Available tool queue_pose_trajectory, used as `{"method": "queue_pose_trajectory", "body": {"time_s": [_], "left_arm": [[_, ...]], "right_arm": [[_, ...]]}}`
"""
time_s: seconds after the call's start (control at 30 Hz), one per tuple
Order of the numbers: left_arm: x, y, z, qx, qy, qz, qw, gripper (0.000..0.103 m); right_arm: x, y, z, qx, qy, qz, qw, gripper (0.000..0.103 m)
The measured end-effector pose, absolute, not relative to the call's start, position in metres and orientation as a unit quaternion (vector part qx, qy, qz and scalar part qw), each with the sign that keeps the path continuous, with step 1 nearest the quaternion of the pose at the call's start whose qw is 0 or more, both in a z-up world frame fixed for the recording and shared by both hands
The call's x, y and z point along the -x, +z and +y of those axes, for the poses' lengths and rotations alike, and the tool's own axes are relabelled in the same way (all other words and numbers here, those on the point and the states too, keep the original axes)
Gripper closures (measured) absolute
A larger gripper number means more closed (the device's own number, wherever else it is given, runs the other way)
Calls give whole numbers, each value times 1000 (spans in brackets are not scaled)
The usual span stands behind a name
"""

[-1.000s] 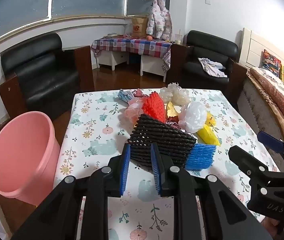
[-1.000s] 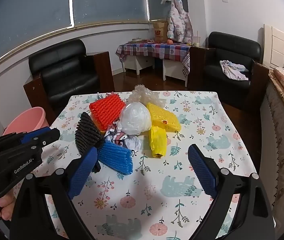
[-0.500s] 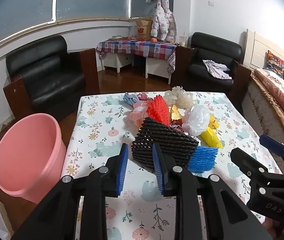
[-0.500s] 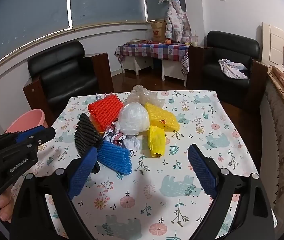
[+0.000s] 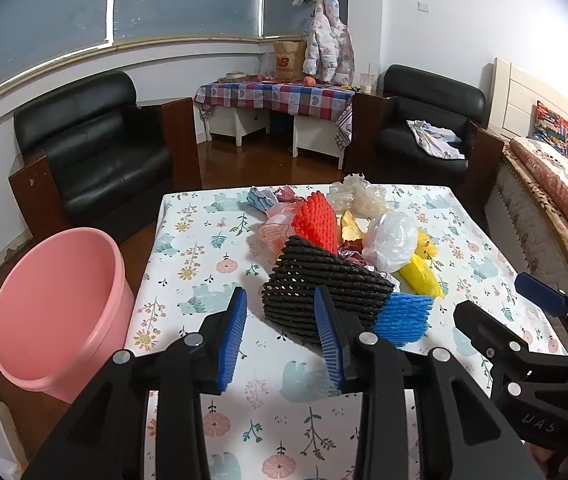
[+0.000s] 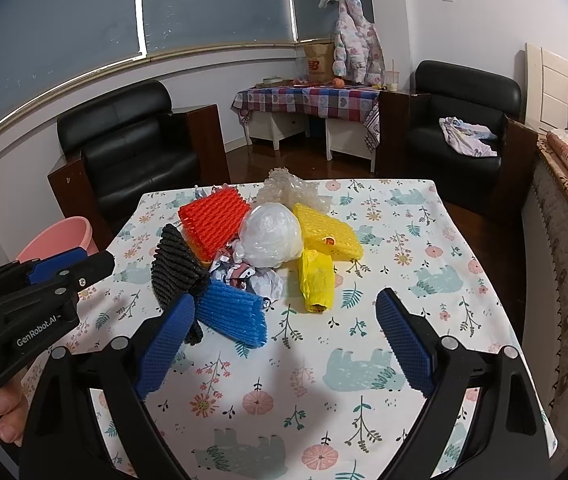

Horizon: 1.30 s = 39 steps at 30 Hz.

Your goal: Collect trash

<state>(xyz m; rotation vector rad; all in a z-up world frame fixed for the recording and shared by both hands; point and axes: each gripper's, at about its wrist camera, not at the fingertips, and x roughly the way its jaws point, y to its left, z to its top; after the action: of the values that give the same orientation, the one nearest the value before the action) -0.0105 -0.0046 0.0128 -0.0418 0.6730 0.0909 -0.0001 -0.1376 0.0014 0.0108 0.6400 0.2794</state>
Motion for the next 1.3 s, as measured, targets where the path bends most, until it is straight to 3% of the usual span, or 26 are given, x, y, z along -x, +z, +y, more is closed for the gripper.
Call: {"method": "queue_pose_trajectory", "body": {"time_s": [1.0,1.3], "left_arm": [[8,6,1,28,50,345,937,67],[10,-12,18,69,44,366,927,66]], "right_arm": [[0,-3,-136,-5,134,316,939,10],[-12,-18,-150,-37,115,352,928,10]]}}
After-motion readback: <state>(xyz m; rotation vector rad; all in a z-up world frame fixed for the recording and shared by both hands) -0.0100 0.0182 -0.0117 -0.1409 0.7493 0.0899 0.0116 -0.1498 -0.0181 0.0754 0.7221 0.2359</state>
